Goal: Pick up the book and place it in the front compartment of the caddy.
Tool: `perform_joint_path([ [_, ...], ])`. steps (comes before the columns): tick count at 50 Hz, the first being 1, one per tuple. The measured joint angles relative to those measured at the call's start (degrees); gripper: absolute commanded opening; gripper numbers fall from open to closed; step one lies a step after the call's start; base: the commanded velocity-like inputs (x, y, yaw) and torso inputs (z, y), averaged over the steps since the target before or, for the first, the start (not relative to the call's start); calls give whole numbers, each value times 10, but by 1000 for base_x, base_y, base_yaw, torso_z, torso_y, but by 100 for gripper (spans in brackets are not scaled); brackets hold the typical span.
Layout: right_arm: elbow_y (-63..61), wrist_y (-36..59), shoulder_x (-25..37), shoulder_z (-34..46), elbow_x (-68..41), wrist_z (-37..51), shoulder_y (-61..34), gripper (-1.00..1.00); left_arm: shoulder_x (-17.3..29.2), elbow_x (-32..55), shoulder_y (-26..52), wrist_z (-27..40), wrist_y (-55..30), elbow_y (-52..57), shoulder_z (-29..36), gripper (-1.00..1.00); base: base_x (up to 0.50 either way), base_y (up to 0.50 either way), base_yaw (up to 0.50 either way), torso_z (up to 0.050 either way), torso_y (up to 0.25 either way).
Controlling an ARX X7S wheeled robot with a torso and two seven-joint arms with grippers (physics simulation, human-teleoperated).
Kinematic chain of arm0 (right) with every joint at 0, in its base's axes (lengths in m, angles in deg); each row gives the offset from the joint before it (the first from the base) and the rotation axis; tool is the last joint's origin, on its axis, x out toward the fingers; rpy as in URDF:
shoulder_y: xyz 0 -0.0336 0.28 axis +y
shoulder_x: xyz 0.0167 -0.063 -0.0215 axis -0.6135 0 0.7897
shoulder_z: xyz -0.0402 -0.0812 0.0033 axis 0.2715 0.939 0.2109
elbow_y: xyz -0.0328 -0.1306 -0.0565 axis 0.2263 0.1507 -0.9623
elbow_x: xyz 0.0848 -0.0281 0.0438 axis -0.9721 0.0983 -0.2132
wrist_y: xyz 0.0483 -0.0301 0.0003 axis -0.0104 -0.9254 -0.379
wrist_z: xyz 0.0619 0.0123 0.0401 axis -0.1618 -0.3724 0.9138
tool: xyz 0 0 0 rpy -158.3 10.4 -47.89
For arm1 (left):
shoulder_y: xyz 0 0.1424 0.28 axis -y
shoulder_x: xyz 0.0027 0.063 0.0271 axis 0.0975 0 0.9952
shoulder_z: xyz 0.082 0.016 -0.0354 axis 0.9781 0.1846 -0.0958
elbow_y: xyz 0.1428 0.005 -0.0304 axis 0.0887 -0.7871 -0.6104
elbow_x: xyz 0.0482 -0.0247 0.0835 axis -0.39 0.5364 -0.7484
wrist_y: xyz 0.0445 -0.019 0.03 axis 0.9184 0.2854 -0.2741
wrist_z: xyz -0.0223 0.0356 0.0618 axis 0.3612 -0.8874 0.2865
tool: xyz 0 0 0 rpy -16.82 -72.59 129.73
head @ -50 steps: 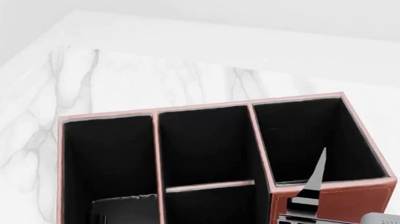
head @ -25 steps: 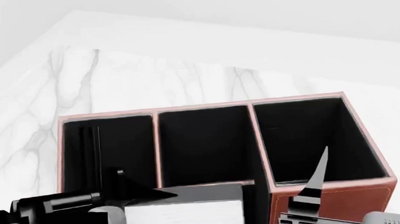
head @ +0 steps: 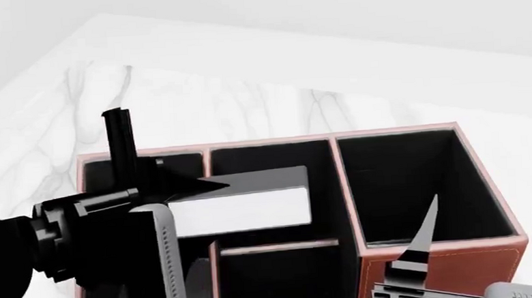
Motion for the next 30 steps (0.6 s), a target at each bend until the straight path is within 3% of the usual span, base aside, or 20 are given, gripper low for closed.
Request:
perform_joint_path([
  [16,5,-4,2,1,-2,2,-2,100,-35,4,-8,5,76,-93,-8,-100,0,0,0,0,1],
  [30,6,-4,4,1,-6,5,-4,100,-63,23,0,-15,85,-154,-8,-100,0,0,0,0,1],
])
